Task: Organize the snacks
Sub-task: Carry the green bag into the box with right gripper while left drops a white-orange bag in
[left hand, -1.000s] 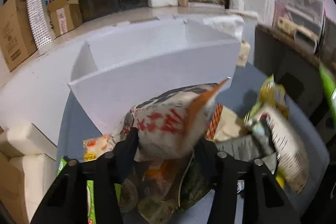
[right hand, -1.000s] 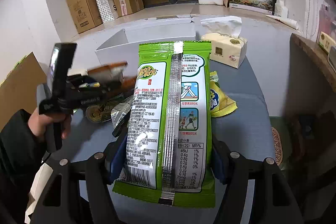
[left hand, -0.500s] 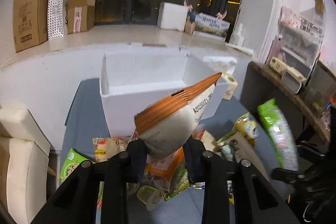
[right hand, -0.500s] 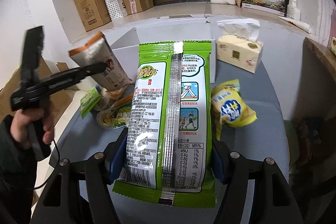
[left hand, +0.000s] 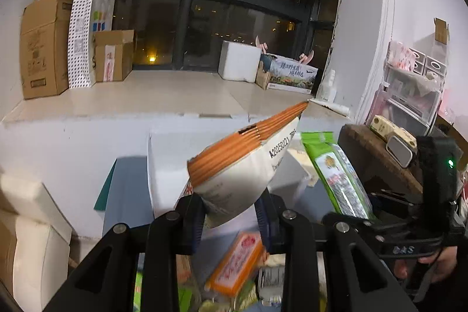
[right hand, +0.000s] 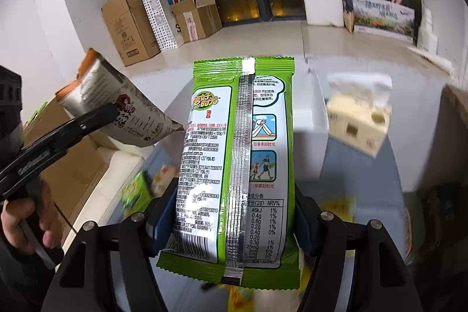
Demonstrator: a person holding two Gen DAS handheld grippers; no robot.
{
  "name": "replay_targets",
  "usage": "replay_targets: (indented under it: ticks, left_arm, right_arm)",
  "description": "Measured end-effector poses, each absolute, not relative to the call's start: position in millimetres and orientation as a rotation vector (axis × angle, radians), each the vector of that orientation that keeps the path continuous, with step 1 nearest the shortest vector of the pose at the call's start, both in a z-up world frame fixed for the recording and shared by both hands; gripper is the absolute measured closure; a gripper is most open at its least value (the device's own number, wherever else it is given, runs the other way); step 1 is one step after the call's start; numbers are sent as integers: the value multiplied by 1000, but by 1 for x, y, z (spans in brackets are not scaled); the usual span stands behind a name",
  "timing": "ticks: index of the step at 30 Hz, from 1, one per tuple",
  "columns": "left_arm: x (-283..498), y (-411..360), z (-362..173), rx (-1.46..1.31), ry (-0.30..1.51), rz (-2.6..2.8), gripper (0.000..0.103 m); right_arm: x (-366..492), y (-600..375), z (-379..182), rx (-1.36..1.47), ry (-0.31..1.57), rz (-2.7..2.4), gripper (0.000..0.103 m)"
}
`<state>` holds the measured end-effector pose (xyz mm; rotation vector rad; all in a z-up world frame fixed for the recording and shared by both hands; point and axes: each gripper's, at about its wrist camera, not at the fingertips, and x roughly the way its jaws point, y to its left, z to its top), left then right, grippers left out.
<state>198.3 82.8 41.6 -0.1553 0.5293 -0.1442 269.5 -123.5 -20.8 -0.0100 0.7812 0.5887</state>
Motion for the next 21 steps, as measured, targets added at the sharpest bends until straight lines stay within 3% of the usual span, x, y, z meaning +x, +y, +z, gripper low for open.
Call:
replay_targets:
  ticks: [13,15,16,17,18,21]
  left_arm:
    - [303,83,33,-58,572,-101,65]
    - [317,87,24,-21,597,-73,52]
    - [321,88,20,-11,614,-42,28]
    - [324,92,16,-7,626,-6,12]
    - [323,97,14,-15,620,6,8]
    - [316,105,14,-42,610,15,4]
  right_arm:
    - [408,-80,-27,-45,908,499,30]
    - [418,-74,-31,-64,908,497,26]
    - [423,-72,-32,-75,914,494,12]
    - [428,-70,-34,-97,919,475,5]
    - [429,-71,-33,-103,899,463,0]
    - [429,-75,-28,-80,880,478,0]
